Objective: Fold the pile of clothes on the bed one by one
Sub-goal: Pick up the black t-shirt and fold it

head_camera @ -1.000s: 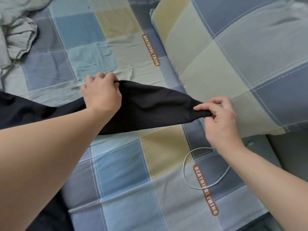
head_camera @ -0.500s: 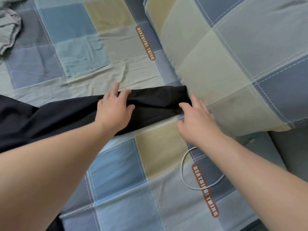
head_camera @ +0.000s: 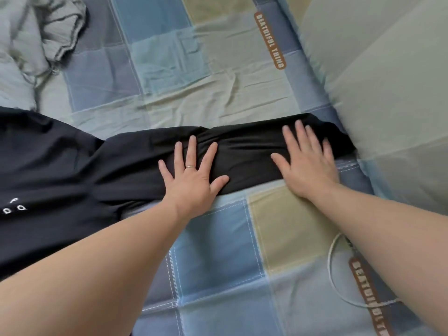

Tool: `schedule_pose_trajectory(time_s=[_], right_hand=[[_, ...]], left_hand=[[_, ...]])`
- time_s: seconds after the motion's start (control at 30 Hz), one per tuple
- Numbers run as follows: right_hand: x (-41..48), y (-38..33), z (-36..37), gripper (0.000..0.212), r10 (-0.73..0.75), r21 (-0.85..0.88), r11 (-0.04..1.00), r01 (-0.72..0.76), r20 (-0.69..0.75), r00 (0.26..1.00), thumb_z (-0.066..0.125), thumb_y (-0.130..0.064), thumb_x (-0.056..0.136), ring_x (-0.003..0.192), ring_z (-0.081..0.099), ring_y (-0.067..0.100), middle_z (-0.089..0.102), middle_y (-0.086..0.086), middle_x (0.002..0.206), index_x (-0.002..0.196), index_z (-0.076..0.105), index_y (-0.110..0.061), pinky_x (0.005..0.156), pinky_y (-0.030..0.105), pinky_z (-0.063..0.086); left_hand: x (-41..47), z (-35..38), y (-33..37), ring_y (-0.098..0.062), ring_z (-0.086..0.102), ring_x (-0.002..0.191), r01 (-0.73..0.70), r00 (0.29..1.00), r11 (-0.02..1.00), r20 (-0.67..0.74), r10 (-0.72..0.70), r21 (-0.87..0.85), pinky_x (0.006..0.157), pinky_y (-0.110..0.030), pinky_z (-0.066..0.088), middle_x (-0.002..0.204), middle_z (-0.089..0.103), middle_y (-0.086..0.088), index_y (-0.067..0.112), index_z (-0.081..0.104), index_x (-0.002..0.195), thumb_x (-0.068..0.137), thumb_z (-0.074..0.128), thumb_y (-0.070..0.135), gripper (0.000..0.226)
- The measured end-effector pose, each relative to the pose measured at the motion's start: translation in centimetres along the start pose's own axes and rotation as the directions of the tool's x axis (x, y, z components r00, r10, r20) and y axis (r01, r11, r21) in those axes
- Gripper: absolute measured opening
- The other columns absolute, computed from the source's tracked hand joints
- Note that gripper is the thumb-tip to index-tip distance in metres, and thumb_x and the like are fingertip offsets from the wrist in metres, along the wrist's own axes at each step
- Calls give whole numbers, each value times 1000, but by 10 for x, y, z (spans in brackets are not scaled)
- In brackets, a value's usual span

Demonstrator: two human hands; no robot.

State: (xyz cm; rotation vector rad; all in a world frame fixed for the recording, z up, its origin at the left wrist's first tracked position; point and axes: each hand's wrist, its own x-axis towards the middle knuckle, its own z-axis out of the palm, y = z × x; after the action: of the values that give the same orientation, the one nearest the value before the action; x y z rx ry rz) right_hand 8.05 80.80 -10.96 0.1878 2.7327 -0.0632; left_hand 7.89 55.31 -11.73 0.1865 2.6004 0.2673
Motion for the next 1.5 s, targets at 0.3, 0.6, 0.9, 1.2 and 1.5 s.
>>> schedule_pose_trajectory(time_s=[0.3,0.6,0.9,1.2,1.5], right_hand=[[-38,-106,-18,71,-318,122,940,319,-30,948,22,-59,98,155,-13,22,-12,-7,168,160,-3,-35,123,49,-5],[-28,-129,-22,72,118,144,984,-106,-80,990,31,-64,97,152,16,25,27,6,163,152,39,-18,121,55,9],[33,-393,-40,65,-411,290,864,411,-63,909,54,-54,96,139,39,28,43,2,152,151,37,-23,114,46,32],[82,-446,-36,27,-144,466,871,157,-62,988,67,-37,92,99,61,32,63,2,88,74,56,-20,80,34,45],[81,-487,-43,41,-209,12,975,222,-301,931,54,-51,97,125,49,34,55,8,132,126,55,-23,100,46,36]], left_hand=[[-20,-30,-40,-27,-6,156,-167,976,975,-165,142,-144,123,-60,6,170,-2,-3,35,22,158,98,58,43,71],[-67,-63,-215,-33,11,153,247,879,959,-385,-282,-139,121,-51,18,168,15,-10,23,27,158,103,42,43,60],[-43,-111,-346,-36,20,148,378,819,914,-407,-405,-150,115,-48,25,169,6,-5,30,21,159,101,47,50,67],[-26,-127,-431,-39,55,121,440,747,804,-333,-575,-400,94,-44,44,150,41,-9,26,35,150,93,66,46,68],[-15,-136,-459,-35,38,134,380,685,863,-525,-504,-332,105,-47,34,148,41,-8,25,51,131,96,62,39,40]])
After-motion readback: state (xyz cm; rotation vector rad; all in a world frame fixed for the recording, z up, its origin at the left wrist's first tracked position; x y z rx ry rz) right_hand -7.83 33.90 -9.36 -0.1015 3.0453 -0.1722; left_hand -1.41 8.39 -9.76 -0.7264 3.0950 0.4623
